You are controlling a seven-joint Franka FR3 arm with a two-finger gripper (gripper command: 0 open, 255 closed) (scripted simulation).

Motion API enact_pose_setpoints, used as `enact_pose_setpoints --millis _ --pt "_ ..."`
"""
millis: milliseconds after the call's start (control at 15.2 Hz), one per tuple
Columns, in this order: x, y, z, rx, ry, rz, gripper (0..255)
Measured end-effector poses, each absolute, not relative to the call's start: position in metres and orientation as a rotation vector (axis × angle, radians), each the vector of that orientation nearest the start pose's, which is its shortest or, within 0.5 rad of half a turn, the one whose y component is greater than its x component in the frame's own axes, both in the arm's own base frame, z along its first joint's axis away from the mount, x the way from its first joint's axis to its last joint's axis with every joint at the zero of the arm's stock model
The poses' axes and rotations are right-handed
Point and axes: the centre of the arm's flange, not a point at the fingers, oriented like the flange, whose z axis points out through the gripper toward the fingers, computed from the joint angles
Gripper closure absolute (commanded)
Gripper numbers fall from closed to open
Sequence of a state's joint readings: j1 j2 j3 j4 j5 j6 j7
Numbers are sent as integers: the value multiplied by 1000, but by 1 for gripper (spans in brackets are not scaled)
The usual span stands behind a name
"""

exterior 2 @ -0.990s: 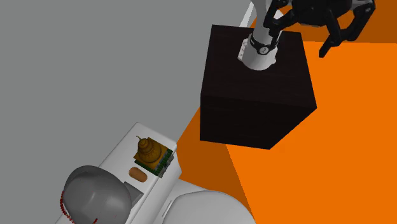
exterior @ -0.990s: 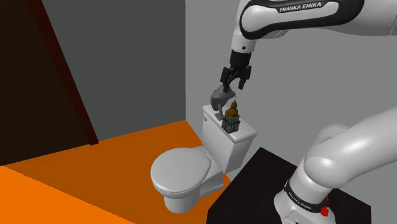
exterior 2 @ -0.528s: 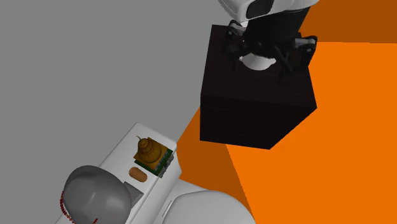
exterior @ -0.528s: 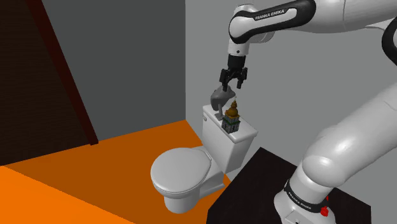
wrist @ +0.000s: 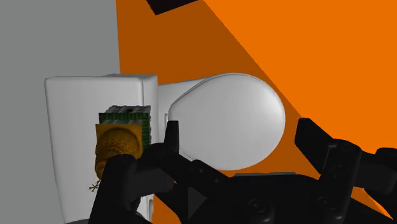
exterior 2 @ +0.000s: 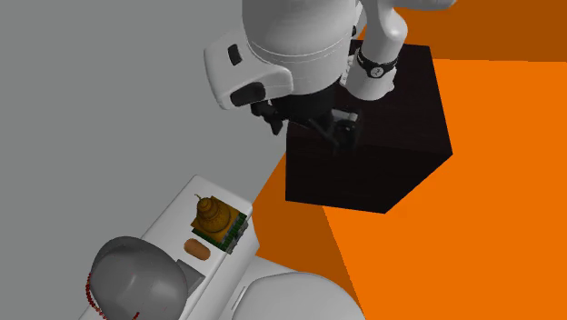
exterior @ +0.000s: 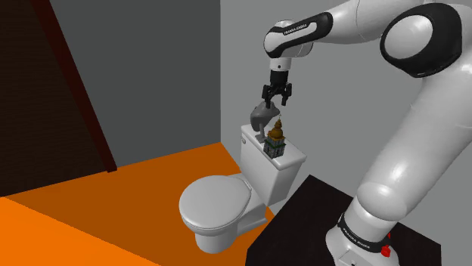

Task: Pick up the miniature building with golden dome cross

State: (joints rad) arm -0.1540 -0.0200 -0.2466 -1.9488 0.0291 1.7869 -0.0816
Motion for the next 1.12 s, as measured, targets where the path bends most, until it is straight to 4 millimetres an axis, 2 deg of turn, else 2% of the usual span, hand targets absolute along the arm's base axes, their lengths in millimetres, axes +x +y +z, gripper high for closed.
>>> enact_pose_setpoints --millis 462,858,990,1122 --pt "538 -291 433 -3002 581 301 0" --pt "562 -358 392 -2976 651 386 0" --pt "571 -386 382 -2966 674 413 0" --pt "579 -402 369 -2959 689 434 0"
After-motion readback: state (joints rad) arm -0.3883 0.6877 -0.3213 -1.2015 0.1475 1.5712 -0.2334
